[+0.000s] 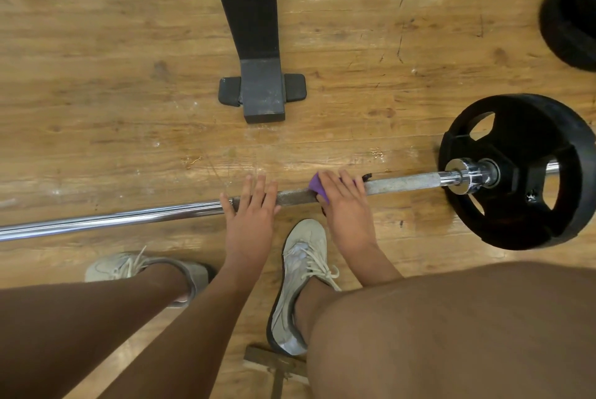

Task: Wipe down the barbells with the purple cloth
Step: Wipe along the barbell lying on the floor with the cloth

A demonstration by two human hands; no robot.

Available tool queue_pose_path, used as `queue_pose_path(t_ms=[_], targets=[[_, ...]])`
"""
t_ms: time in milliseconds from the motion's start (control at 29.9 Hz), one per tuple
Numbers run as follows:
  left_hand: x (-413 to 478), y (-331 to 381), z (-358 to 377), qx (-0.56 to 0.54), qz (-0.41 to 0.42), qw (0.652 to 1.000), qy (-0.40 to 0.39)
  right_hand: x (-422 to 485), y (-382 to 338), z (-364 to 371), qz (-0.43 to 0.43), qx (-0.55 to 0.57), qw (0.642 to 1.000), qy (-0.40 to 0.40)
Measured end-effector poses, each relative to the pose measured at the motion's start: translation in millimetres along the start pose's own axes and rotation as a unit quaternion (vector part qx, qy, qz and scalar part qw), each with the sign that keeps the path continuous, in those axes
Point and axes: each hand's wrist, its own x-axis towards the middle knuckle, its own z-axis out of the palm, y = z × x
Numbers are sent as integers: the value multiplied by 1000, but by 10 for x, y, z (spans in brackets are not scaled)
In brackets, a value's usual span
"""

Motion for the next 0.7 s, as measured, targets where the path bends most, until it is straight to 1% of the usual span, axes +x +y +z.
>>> queue_pose_path(t_ms=[67,167,234,268,368,435,569,703], targets=[[11,7,-17,-8,-5,1000,-10,-33,-93,35,-3,3,1000,-5],[27,-6,-42,-21,-11,999,-22,-106,-162,122,-62,-13,998,-3],[50,-10,-74,-34,-10,999,-31,-87,-79,108,-74,-22,997,8],[65,-10,-79,-39,-10,999,-33,-69,-28,79,-65,-20,998,16],[115,-22,-58,-45,-13,999,-25,21,41,24,1,-7,999,34],[139,-35,-38,-51,-13,999,-7,58,8,56,7,-14,999,34],[220,-52,-57,-54,-12,998,3,111,-40,112,-48,-59,997,25],[307,-88,-67,-48,-10,999,12,245,48,46,-76,-74,994,2]])
